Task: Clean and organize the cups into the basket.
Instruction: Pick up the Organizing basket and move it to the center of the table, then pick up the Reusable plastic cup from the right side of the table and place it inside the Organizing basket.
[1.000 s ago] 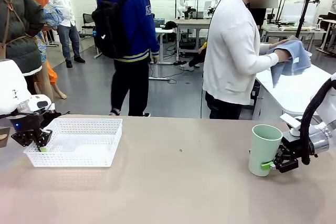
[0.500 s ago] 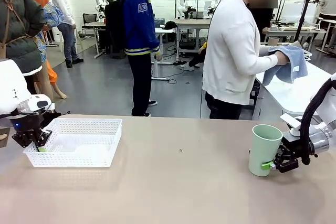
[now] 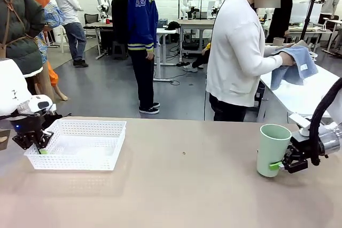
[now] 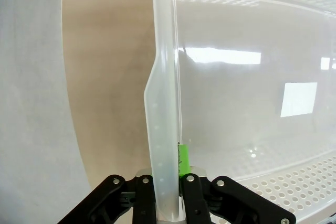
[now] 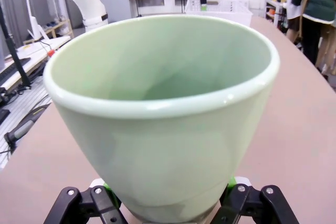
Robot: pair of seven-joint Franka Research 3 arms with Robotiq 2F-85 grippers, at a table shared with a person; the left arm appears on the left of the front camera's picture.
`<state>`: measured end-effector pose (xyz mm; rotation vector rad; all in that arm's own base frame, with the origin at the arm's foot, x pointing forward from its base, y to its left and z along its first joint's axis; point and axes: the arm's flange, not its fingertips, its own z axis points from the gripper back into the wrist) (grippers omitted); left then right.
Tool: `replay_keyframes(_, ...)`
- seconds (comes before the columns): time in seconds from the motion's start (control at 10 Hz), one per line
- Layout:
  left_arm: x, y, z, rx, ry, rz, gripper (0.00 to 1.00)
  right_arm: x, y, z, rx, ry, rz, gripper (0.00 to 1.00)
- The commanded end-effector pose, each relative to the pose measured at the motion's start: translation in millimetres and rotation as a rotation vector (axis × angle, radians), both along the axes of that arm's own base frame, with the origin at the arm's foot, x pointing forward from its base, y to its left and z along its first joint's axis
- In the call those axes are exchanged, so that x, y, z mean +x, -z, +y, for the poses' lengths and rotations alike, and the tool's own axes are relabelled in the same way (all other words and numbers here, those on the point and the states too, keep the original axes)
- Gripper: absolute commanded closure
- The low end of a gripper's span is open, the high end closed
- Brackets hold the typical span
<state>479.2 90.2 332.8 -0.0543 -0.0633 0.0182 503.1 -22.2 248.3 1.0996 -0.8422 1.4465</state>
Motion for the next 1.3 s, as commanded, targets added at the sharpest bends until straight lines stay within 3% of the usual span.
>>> replay_keyframes(0.0, -19, -13, -31, 0.003, -0.005, -0.042, 1.0, -21, -45, -15, 0.009, 0.062, 0.011, 0.81)
replay_keyframes(0.4, -12, -18, -96, 0.027, -0.003, -0.057, 1.0, -52, -132, -55, 0.007, 0.198, -0.006, 0.81)
replay_keyframes(0.7, 3, -9, -145, 0.053, -0.01, -0.048, 1.0, -70, -175, -77, 0.013, 0.259, 0.015, 0.81)
replay_keyframes(1.2, 11, 6, -215, 0.108, -0.001, -0.043, 1.0, -85, -238, -101, 0.069, 0.309, -0.037, 0.81)
